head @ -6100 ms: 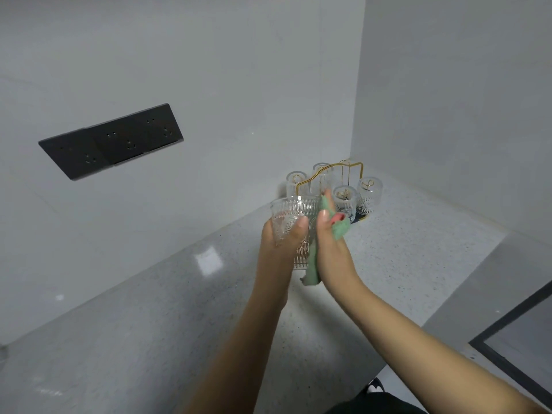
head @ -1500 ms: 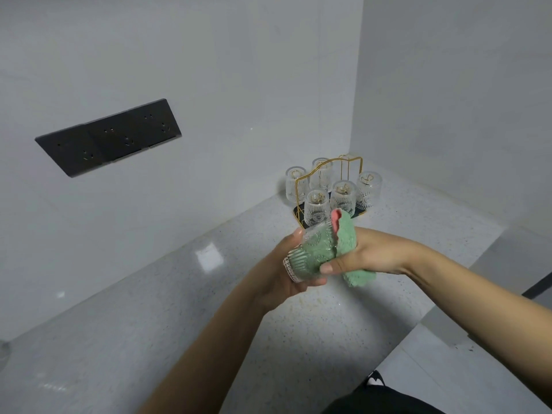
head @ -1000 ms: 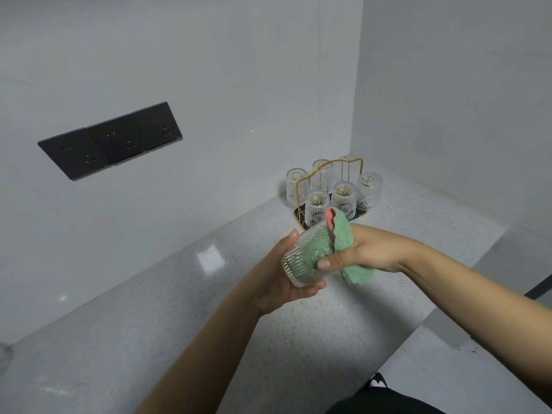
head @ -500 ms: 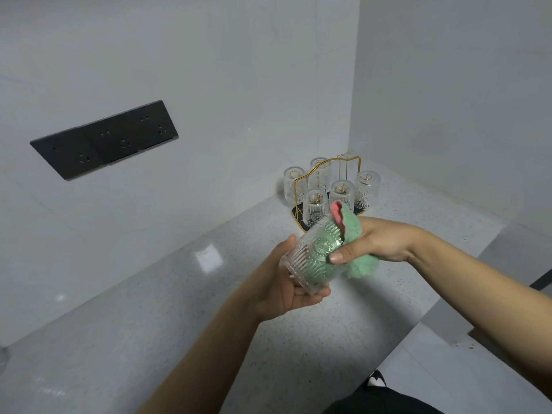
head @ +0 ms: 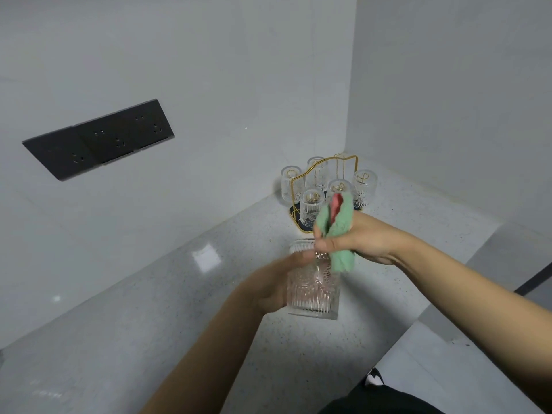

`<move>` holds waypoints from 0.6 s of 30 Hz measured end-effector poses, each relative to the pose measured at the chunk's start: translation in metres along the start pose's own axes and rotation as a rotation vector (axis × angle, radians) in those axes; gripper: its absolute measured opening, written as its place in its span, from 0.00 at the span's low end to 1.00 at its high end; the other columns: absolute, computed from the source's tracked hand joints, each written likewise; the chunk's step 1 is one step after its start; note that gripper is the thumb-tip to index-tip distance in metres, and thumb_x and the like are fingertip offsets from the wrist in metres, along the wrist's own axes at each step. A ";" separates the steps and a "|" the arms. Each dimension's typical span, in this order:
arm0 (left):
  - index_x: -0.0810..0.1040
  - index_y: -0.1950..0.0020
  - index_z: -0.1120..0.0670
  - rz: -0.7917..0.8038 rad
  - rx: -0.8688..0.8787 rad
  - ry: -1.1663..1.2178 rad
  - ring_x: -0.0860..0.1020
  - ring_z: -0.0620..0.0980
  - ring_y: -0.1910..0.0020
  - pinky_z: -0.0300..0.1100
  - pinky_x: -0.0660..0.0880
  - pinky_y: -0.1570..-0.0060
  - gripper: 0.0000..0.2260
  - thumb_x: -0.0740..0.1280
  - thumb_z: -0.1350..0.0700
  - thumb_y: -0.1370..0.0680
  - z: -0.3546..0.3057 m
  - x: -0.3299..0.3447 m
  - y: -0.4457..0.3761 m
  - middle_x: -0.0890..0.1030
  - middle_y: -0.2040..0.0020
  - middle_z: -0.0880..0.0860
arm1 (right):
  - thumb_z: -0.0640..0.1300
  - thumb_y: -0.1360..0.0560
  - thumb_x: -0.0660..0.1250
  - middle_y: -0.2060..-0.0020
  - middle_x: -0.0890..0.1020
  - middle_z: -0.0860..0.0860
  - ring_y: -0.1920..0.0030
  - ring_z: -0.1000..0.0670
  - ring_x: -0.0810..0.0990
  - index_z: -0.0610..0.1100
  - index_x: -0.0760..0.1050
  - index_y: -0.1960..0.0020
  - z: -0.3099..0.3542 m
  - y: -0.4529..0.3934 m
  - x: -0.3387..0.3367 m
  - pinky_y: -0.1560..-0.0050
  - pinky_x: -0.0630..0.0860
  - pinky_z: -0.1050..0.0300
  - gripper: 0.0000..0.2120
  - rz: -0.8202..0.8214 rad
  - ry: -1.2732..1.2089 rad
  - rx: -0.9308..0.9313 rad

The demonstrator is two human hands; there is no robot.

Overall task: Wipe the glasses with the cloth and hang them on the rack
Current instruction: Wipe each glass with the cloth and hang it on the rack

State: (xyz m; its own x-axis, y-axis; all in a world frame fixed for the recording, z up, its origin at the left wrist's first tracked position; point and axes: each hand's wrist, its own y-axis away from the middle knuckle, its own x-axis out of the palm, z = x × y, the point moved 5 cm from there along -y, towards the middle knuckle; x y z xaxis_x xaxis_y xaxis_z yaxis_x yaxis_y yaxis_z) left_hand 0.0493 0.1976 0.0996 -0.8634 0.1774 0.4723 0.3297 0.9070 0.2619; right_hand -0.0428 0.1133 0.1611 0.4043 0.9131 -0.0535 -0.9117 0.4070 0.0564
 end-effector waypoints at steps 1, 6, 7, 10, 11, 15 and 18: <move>0.70 0.31 0.60 -0.041 0.015 0.021 0.80 0.57 0.45 0.51 0.78 0.45 0.39 0.80 0.46 0.35 -0.001 -0.005 0.001 0.79 0.42 0.59 | 0.38 0.35 0.72 0.69 0.78 0.52 0.64 0.53 0.79 0.41 0.75 0.62 -0.001 -0.001 -0.006 0.60 0.76 0.61 0.06 -0.106 -0.058 -0.025; 0.84 0.46 0.58 -0.216 0.276 0.250 0.83 0.57 0.47 0.51 0.80 0.47 0.17 0.77 0.52 0.31 -0.016 -0.014 0.008 0.83 0.46 0.58 | 0.41 0.25 0.66 0.58 0.81 0.45 0.53 0.44 0.80 0.41 0.77 0.54 -0.027 0.004 -0.024 0.48 0.76 0.49 0.03 -0.681 -0.311 -0.075; 0.85 0.47 0.58 -0.260 0.346 0.249 0.82 0.58 0.46 0.52 0.80 0.46 0.12 0.72 0.52 0.26 -0.021 -0.011 0.008 0.83 0.45 0.60 | 0.42 0.24 0.65 0.58 0.81 0.46 0.54 0.45 0.79 0.42 0.77 0.54 -0.032 0.007 -0.016 0.49 0.75 0.48 0.04 -0.745 -0.346 -0.063; 0.76 0.36 0.64 -0.408 0.480 0.284 0.79 0.62 0.41 0.54 0.79 0.46 0.22 0.67 0.50 0.23 -0.025 -0.009 0.002 0.78 0.39 0.66 | 0.49 0.21 0.59 0.50 0.82 0.52 0.51 0.52 0.81 0.49 0.78 0.46 -0.036 0.010 0.030 0.47 0.74 0.48 0.11 -0.714 -0.367 -0.065; 0.74 0.34 0.64 -0.479 0.497 0.338 0.79 0.61 0.41 0.51 0.80 0.48 0.24 0.68 0.50 0.24 -0.024 -0.008 0.000 0.78 0.38 0.66 | 0.51 0.21 0.57 0.46 0.81 0.53 0.46 0.55 0.80 0.51 0.76 0.41 -0.035 0.011 0.044 0.44 0.73 0.52 0.13 -0.698 -0.337 -0.082; 0.76 0.35 0.62 -0.636 0.501 0.392 0.85 0.52 0.51 0.41 0.81 0.61 0.24 0.65 0.50 0.26 -0.023 0.003 -0.005 0.84 0.45 0.60 | 0.55 0.22 0.58 0.48 0.82 0.54 0.45 0.53 0.79 0.51 0.78 0.43 -0.035 -0.001 0.040 0.43 0.75 0.54 0.15 -0.887 -0.530 -0.056; 0.76 0.38 0.62 -0.722 0.540 0.373 0.85 0.48 0.58 0.39 0.80 0.64 0.16 0.65 0.55 0.22 -0.024 0.007 -0.006 0.84 0.51 0.58 | 0.55 0.21 0.55 0.59 0.85 0.50 0.53 0.47 0.83 0.47 0.80 0.52 -0.046 -0.013 0.037 0.57 0.79 0.54 0.18 -0.894 -0.954 0.113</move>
State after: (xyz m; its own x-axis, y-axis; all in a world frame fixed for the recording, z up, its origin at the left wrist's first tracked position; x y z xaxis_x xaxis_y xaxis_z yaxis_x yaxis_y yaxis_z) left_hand 0.0503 0.1839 0.1211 -0.5823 -0.5377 0.6098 -0.5307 0.8196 0.2159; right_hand -0.0191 0.1409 0.1121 0.7970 -0.0312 0.6031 -0.3113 0.8345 0.4546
